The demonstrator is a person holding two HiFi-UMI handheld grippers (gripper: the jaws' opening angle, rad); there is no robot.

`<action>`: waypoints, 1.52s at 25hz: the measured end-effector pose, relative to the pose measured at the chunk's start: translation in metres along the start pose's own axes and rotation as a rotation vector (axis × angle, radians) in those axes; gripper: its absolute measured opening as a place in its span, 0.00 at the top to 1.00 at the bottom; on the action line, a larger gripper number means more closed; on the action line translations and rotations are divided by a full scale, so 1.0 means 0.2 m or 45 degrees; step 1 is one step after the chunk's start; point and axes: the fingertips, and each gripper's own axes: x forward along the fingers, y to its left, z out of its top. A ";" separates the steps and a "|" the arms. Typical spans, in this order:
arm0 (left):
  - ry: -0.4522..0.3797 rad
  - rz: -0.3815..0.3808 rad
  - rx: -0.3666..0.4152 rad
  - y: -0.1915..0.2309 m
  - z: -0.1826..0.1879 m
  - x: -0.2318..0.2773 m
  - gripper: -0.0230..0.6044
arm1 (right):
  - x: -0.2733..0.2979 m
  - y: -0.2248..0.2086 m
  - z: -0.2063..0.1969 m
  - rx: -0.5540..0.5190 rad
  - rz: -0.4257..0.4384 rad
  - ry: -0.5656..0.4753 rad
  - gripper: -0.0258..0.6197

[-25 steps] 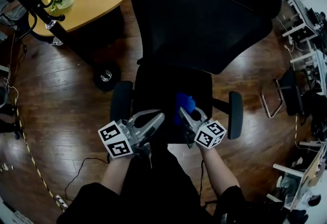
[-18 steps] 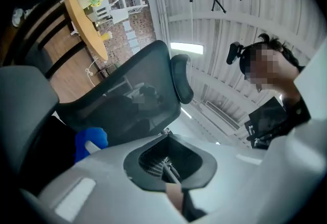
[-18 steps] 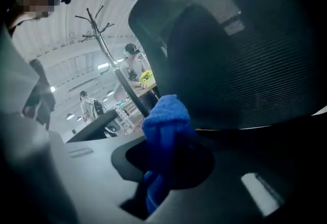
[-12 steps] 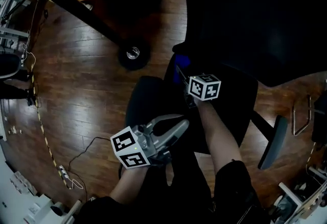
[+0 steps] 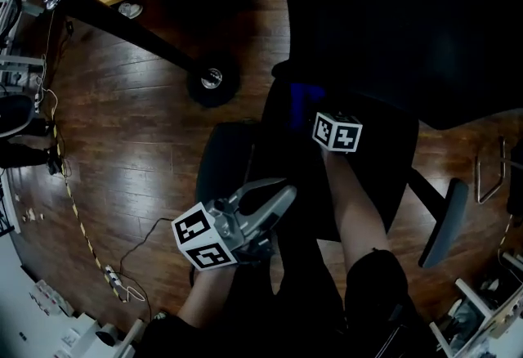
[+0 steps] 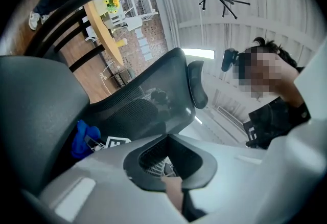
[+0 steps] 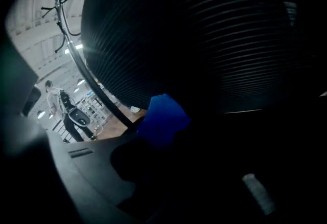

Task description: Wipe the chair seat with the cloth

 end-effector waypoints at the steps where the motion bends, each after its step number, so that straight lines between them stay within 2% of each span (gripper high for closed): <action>1: 0.010 -0.004 -0.002 0.00 -0.01 0.01 0.98 | -0.04 -0.08 0.00 0.019 -0.042 -0.003 0.86; 9: 0.106 -0.028 -0.031 -0.01 -0.10 0.04 0.98 | -0.55 -0.80 -0.02 0.149 -0.348 -0.027 0.86; 12: 0.169 -0.018 -0.035 0.01 -0.17 0.05 0.98 | -0.78 -0.96 0.01 0.111 -0.462 -0.011 0.86; 16: 0.215 -0.009 -0.036 0.03 -0.22 0.10 0.98 | -1.07 -1.19 0.00 0.238 -0.584 -0.087 0.86; 18: 0.216 -0.009 -0.028 0.03 -0.24 0.13 0.98 | -1.15 -1.28 -0.03 0.274 -0.593 -0.125 0.86; 21: 0.220 -0.002 -0.018 0.02 -0.26 0.17 0.98 | -1.15 -1.34 -0.08 0.299 -0.545 -0.148 0.86; 30: 0.187 0.008 0.015 -0.03 -0.23 0.16 0.98 | -1.16 -1.26 -0.03 0.269 -0.530 -0.152 0.86; 33: 0.171 0.013 0.033 -0.07 -0.21 0.14 0.98 | -1.08 -0.97 0.05 0.169 -0.379 -0.199 0.86; 38: 0.135 -0.005 0.009 -0.12 -0.16 0.06 0.98 | -0.75 -0.26 0.04 0.061 -0.037 -0.114 0.86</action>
